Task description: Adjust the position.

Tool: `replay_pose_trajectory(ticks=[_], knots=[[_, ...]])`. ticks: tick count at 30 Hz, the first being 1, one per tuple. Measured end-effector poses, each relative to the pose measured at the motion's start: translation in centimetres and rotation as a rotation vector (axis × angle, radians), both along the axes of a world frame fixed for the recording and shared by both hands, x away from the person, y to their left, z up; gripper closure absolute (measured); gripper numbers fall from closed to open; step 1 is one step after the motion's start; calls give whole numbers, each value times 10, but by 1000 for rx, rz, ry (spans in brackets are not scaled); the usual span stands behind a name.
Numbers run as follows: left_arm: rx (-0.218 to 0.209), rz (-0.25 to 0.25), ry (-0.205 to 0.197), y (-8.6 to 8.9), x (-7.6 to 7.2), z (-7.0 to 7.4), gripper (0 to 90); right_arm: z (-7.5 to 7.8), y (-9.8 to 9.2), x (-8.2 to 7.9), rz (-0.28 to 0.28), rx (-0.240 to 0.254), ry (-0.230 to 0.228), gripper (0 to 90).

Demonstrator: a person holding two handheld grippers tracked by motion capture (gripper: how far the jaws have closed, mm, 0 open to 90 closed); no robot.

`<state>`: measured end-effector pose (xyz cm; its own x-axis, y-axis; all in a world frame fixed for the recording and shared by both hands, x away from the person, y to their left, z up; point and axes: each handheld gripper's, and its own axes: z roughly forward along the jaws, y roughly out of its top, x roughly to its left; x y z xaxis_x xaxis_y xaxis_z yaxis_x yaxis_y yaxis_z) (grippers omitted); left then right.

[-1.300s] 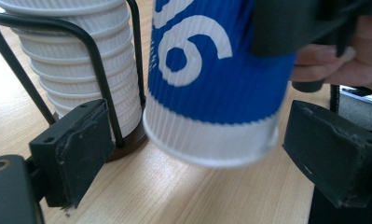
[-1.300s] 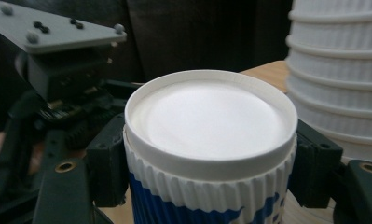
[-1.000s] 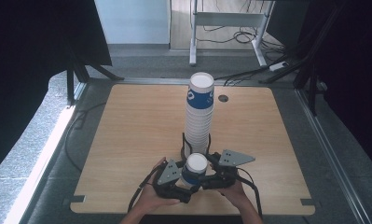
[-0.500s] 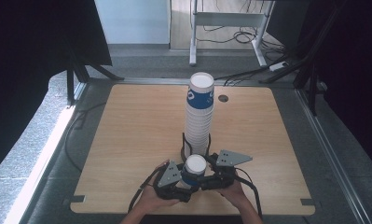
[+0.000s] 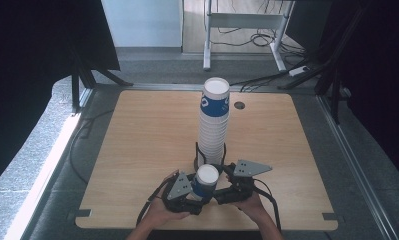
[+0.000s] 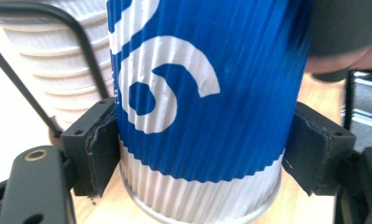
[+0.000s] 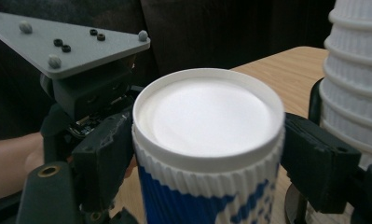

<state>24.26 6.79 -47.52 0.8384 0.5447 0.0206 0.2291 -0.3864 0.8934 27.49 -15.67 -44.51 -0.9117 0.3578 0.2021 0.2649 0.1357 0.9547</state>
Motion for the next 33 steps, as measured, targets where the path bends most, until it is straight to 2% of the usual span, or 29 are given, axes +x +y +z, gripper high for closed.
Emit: replay_pose_trajectory(ticks=[4, 5, 6, 7, 10, 11, 12, 13, 17, 19, 20, 22, 24, 25, 26, 27, 28, 29, 31, 33], knots=[[20, 11, -13, 3, 1, 1, 199, 3, -5, 0, -7, 6, -11, 200], [48, 21, -29, 5, 1, 1, 199, 6, -8, 0, -16, 0, -16, 199], [48, 21, -29, 5, 1, 1, 199, 6, -8, 0, -16, 0, -16, 199], [81, 25, -38, 6, 2, 1, 199, 9, -12, -1, -16, -15, -26, 200], [99, 26, -38, 6, 2, 0, 199, 11, -17, -1, -15, -22, -31, 202], [130, 31, -46, 6, 3, -1, 199, 12, -21, -1, -17, -36, -35, 207], [130, 31, -46, 6, 3, -1, 199, 12, -21, -1, -17, -36, -35, 207], [163, 41, -58, 6, 3, -2, 199, 12, -23, -1, -21, -51, -36, 207], [195, 48, -70, 5, 2, -4, 199, 11, -26, 0, -25, -62, -32, 209], [232, 57, -91, 4, 1, -5, 200, 11, -27, 0, -26, -82, -32, 209], [232, 57, -91, 4, 1, -5, 199, 10, -27, 0, -25, -87, -35, 209], [272, 69, -117, 3, 0, -6, 199, 10, -27, 0, -23, -100, -33, 210], [287, 71, -128, 2, -1, -6, 200, 10, -27, -1, -17, -115, -31, 211], [323, 77, -153, 1, -2, -6, 200, 9, -27, -1, -11, -128, -29, 211], [323, 77, -153, 1, -2, -6, 200, 9, -27, -1, -11, -128, -29, 211], [366, 87, -185, 0, -4, -6, 200, 8, -25, -1, 4, -153, -18, 209], [366, 87, -185, 0, -4, -6, 200, 7, -23, 0, 10, -167, -14, 206], [391, 91, -202, -2, -5, -6, 200, 7, -23, 0, 10, -167, -14, 206], [440, 97, -240, -5, -8, -7, 200, 3, -20, 0, 27, -197, 1, 198], [472, 97, -263, -9, -10, -9, 200, 3, -19, 0, 31, -197, 8, 196]])
